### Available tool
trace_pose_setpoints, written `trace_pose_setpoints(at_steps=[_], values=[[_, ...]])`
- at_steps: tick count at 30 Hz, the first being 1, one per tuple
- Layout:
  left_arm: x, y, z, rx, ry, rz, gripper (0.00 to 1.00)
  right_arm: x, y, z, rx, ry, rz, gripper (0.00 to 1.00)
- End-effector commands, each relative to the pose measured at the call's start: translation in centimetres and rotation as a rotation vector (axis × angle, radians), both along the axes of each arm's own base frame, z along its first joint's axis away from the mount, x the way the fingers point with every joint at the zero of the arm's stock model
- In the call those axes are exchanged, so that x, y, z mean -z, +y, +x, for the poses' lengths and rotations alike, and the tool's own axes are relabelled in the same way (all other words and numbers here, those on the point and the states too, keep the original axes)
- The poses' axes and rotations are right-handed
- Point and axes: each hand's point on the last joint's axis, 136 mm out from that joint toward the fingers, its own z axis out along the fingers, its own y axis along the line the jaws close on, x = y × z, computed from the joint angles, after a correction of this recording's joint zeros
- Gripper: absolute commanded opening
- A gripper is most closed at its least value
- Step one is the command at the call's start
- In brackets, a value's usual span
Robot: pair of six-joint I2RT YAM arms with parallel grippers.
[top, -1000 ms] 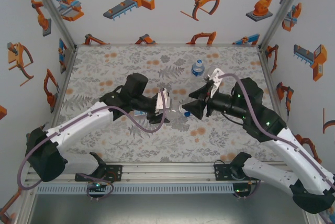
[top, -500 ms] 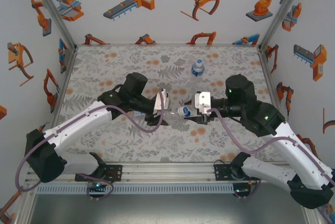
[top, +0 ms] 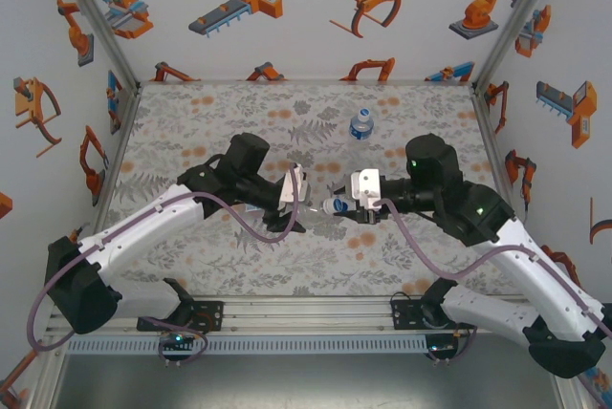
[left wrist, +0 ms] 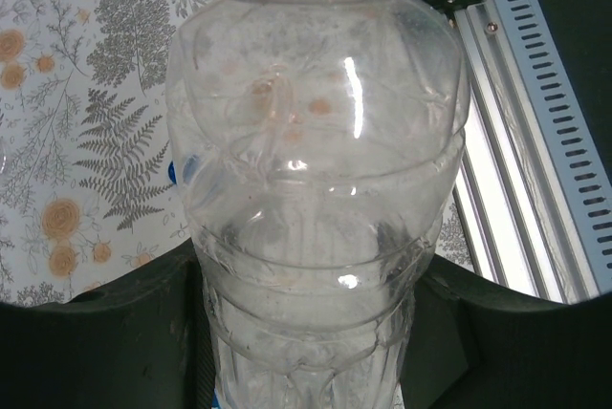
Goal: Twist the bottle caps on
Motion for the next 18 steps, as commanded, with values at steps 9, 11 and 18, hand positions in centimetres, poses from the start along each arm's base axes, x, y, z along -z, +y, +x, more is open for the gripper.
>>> trace_pose_setpoints(at_steps=[9,11,18], values=[[-2.4,0.3,-0.9,0.04,-0.028,-0.052,0.0,0.6,0.5,-0.2,-0.008,0.051,0.004,0.22],[-2.3,0.3,-0.8,0.035,-0.032,-0.048,0.0,0.6,0.5,0.4,0.045,0.106,0.016,0.17],[-1.1,-0.2,1.5,-0.062,-0.078,-0.015,0.0,1.6,0.2,5.2,0.455,0.528,0.172,0.0]])
